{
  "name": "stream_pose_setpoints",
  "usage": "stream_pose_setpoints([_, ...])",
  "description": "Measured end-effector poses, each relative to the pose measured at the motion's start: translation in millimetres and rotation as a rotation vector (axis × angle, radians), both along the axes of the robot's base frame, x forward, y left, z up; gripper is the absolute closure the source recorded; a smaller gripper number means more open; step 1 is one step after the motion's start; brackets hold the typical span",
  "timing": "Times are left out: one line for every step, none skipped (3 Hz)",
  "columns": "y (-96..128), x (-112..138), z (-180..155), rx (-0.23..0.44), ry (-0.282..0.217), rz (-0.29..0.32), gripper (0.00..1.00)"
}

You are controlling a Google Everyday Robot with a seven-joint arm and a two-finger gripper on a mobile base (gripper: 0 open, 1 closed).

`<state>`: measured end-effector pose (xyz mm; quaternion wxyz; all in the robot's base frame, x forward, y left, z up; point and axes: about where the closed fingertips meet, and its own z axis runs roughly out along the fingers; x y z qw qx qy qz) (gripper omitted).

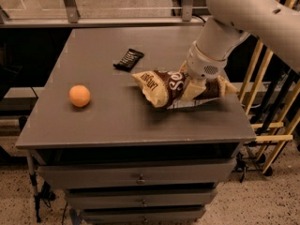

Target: Pick brown chip bag

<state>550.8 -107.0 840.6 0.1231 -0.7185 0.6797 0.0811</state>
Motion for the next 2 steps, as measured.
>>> stream_pose_setpoints([-6,13,26,0.047,-0.073,0.007,1.0])
stream_pose_setpoints([-16,34,71,0.113,-0.19,0.02,1.0])
